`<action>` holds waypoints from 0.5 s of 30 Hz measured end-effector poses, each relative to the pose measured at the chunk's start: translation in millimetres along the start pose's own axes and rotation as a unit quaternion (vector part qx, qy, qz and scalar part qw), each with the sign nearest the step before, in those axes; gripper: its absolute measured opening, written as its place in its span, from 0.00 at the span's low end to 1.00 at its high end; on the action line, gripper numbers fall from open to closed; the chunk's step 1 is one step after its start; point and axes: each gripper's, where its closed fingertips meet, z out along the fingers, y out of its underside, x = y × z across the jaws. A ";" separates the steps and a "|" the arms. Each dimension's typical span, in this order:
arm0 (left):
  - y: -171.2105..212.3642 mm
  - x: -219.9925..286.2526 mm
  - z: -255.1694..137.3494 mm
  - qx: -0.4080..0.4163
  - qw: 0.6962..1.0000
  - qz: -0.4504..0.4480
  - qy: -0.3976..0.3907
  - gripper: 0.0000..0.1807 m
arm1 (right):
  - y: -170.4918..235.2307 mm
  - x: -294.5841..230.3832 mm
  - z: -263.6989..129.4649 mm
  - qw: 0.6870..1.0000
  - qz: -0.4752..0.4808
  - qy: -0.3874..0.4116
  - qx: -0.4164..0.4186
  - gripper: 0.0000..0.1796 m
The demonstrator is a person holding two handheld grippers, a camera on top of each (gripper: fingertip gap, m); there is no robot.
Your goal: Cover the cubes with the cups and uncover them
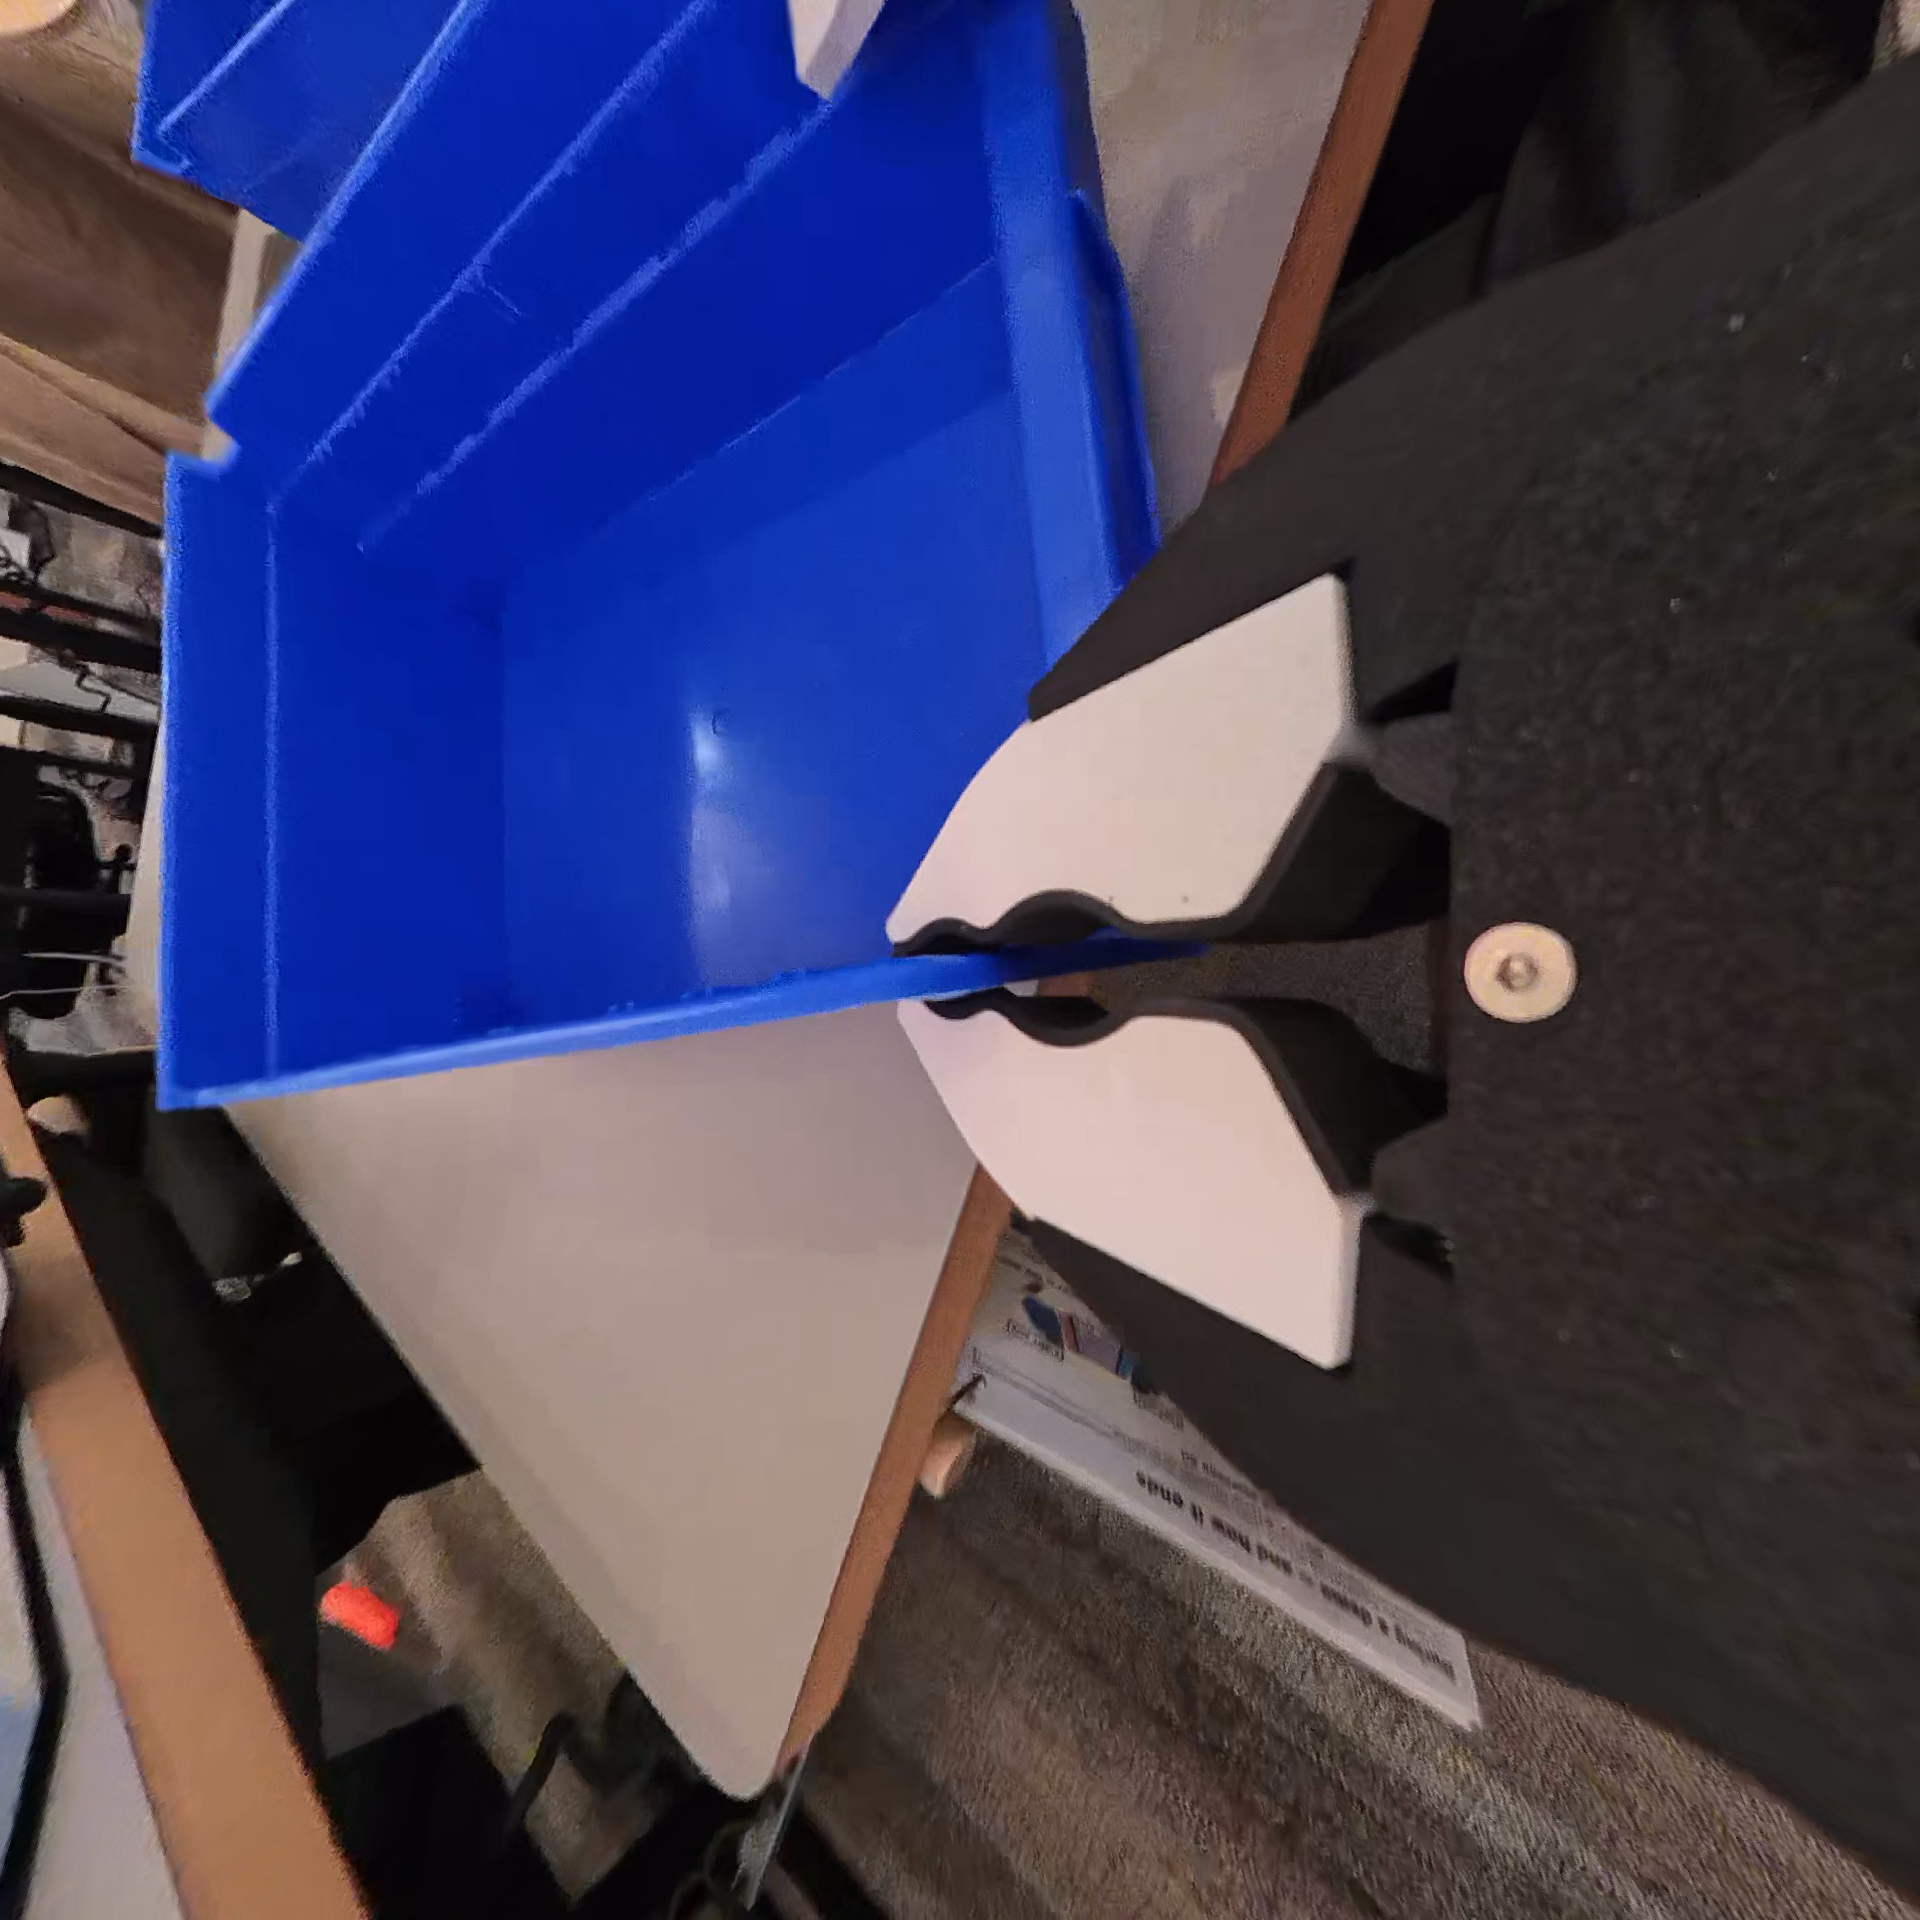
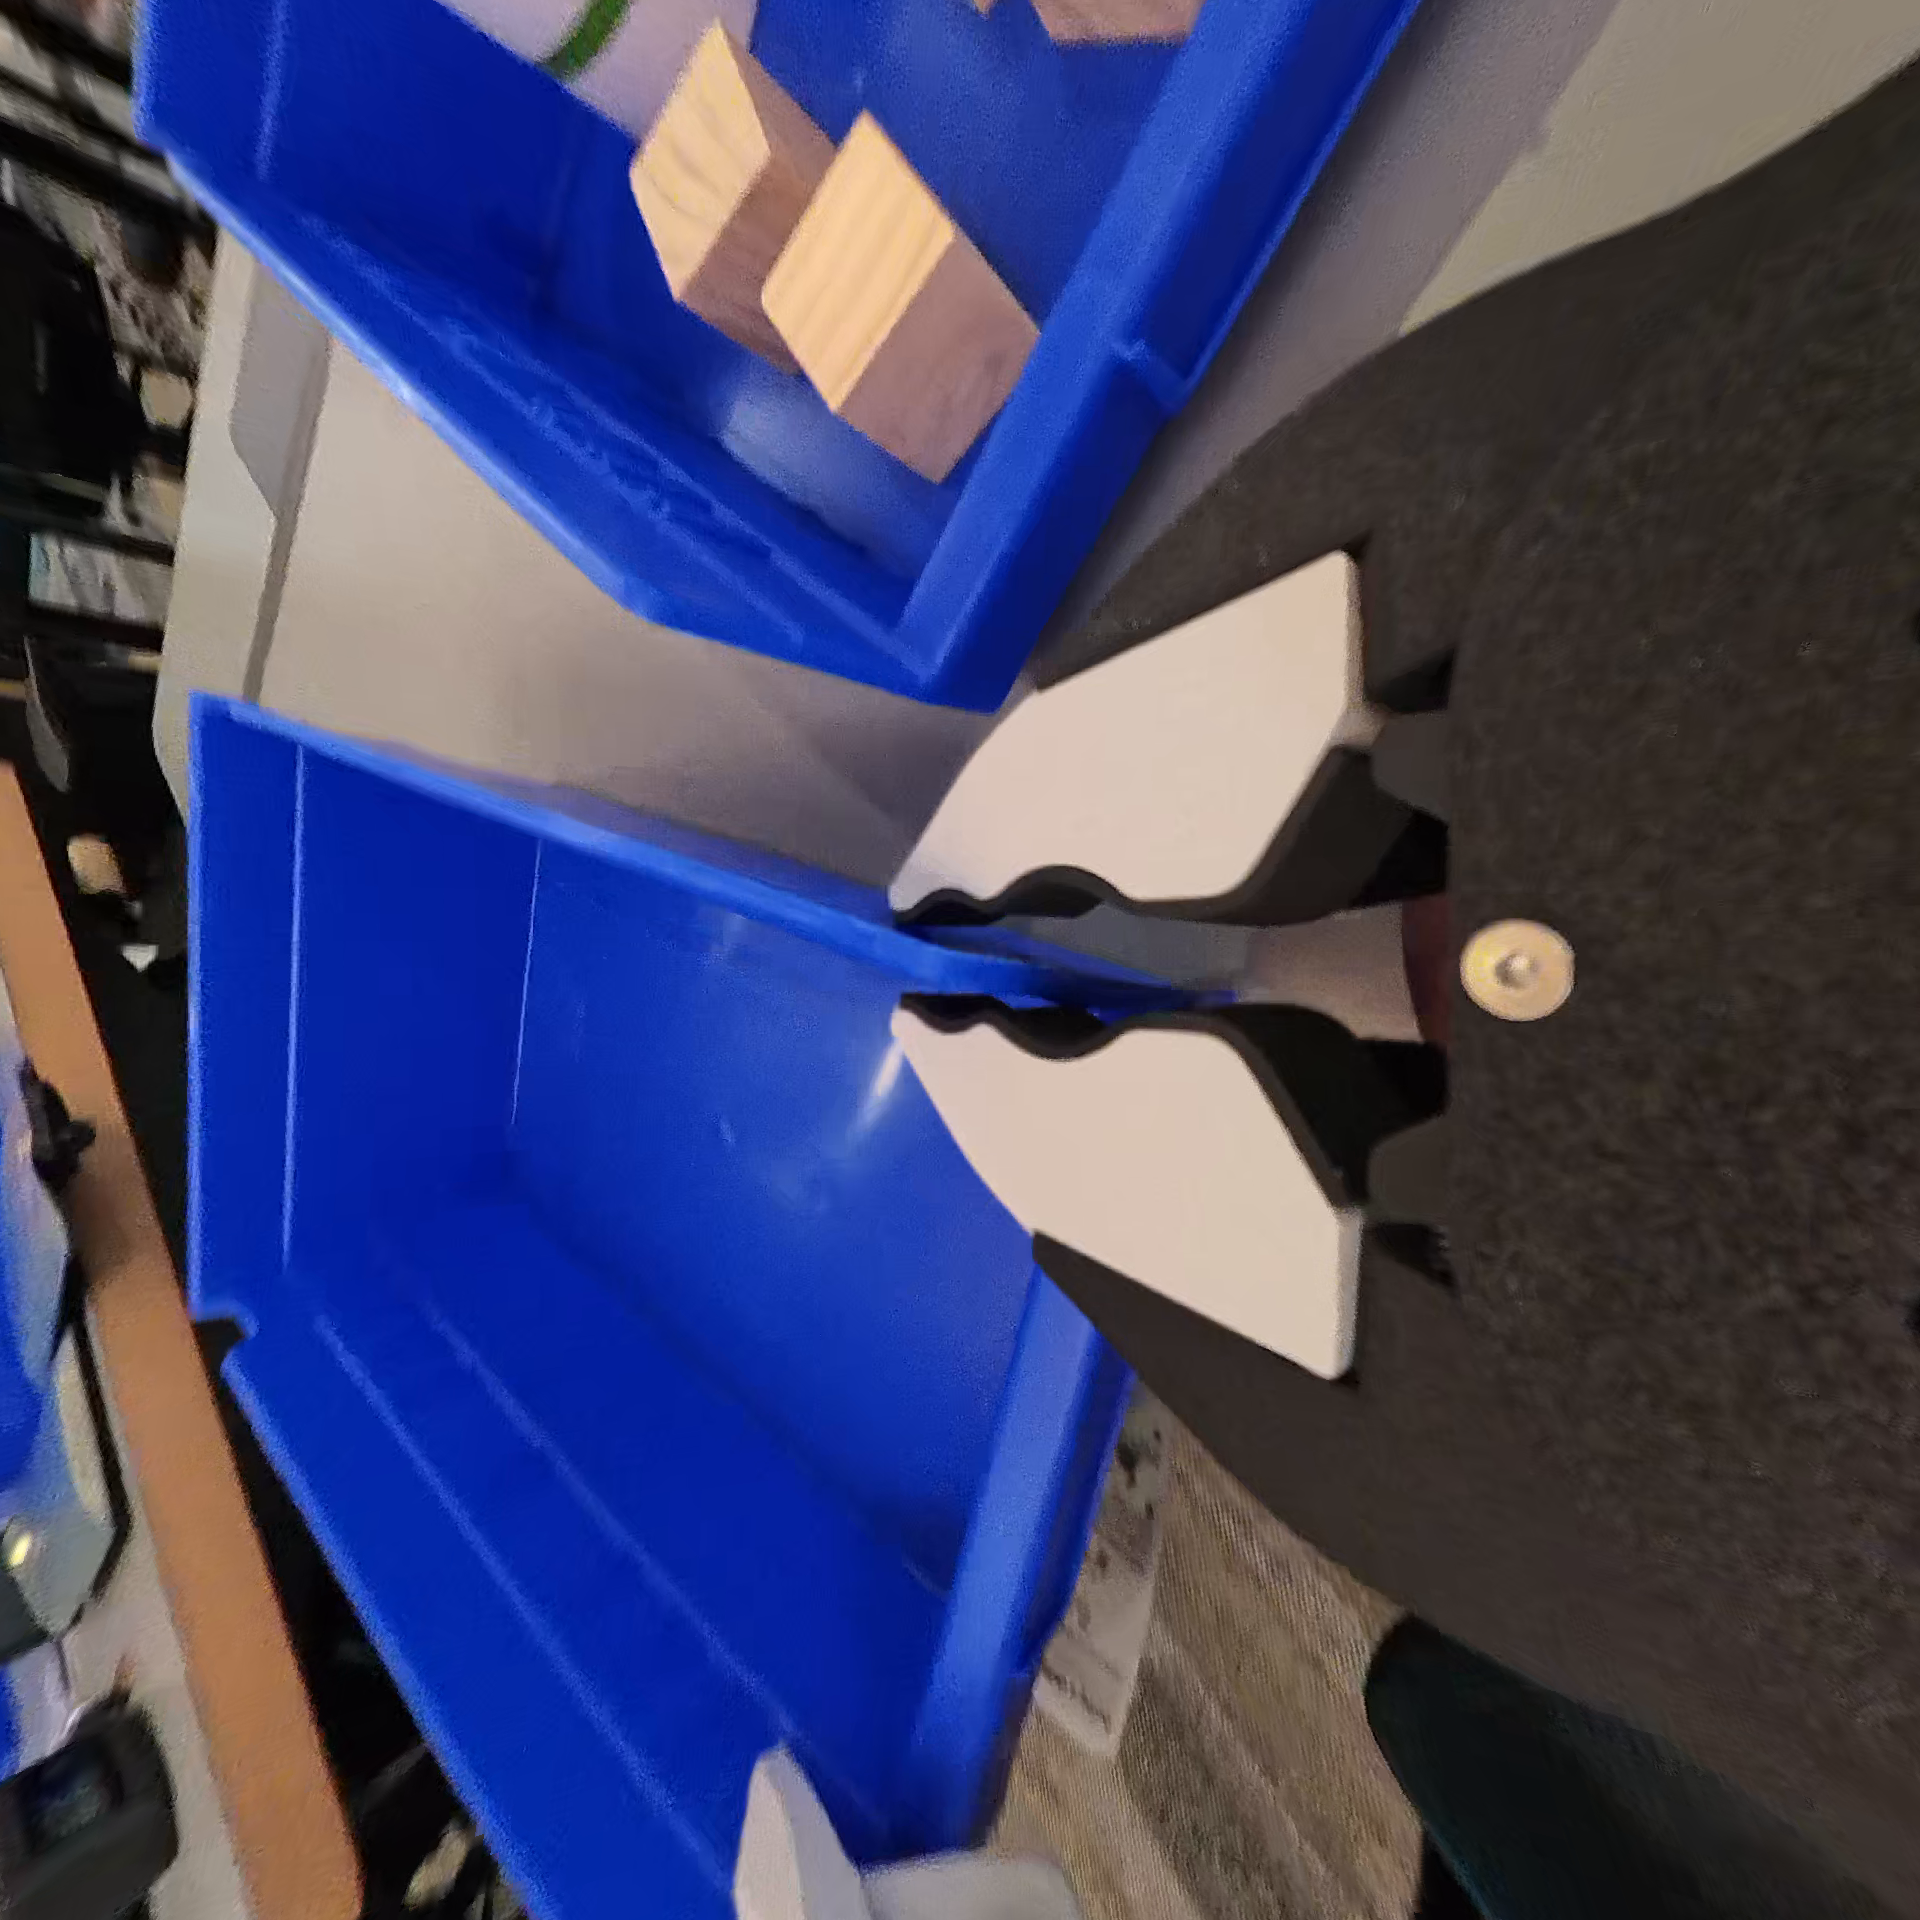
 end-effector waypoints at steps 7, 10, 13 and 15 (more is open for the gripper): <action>-71.3 27.0 -60.1 0.137 0.989 0.044 -0.032 0.03 | -67.0 13.4 -48.5 0.994 -0.007 0.038 0.103 0.02; -123.6 65.6 -82.2 0.194 0.978 0.072 -0.004 0.03 | -115.0 43.0 -97.7 0.984 -0.011 0.070 0.162 0.02; -164.5 131.3 -84.8 0.221 0.968 0.102 0.060 0.03 | -148.5 97.2 -156.6 0.971 -0.014 0.133 0.196 0.02; -182.1 187.0 -81.3 0.226 0.961 0.121 0.106 0.03 | -156.6 142.5 -194.3 0.964 -0.018 0.186 0.190 0.02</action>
